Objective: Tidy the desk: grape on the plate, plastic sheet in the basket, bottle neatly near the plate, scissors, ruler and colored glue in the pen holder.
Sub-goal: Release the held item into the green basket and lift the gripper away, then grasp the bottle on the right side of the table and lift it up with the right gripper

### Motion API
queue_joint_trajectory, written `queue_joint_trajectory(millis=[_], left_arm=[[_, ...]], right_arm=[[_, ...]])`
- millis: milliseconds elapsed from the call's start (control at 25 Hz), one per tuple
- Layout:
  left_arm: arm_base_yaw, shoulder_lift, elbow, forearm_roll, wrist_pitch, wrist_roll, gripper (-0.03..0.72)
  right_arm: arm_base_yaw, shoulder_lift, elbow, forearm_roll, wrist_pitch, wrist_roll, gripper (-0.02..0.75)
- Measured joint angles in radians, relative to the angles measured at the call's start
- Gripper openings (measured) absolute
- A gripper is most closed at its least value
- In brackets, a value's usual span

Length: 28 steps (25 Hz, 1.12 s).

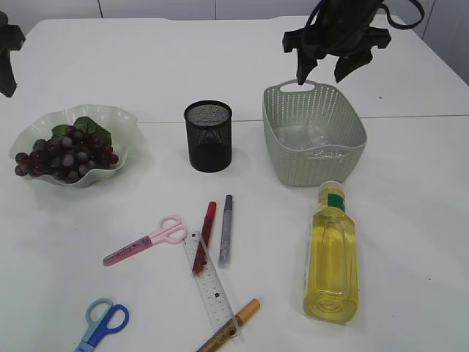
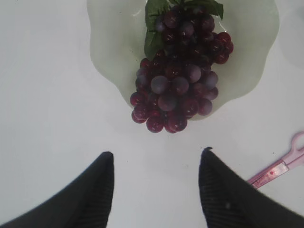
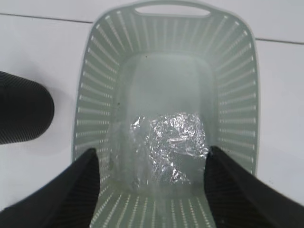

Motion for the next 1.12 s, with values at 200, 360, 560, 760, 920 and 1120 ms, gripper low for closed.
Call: queue_joint_trajectory(millis=[200, 360, 560, 760, 920, 1120], left_arm=[[0.0, 0.0, 0.0, -0.005, 0.0, 0.0, 0.416], [0.0, 0.0, 0.0, -0.017, 0.0, 0.0, 0.416], [0.0, 0.0, 0.0, -0.021, 0.0, 0.0, 0.416], [0.0, 0.0, 0.0, -0.05, 0.0, 0.0, 0.416], [0.0, 0.0, 0.0, -0.073, 0.0, 0.0, 0.416], [0.0, 0.0, 0.0, -0.112, 0.0, 0.0, 0.416]], right_arm=[[-0.002, -0.002, -0.011, 0.007, 0.026, 0.0, 0.513], [-0.002, -0.04, -0.011, 0.018, 0.031, 0.002, 0.513], [-0.002, -0.166, 0.074, 0.023, 0.031, 0.002, 0.513], [-0.002, -0.333, 0.284, 0.073, 0.031, 0.002, 0.512], [-0.002, -0.472, 0.448, 0.134, 0.031, 0.002, 0.512], [-0.002, -0.634, 0.587, 0.178, 0.033, 0.002, 0.512]])
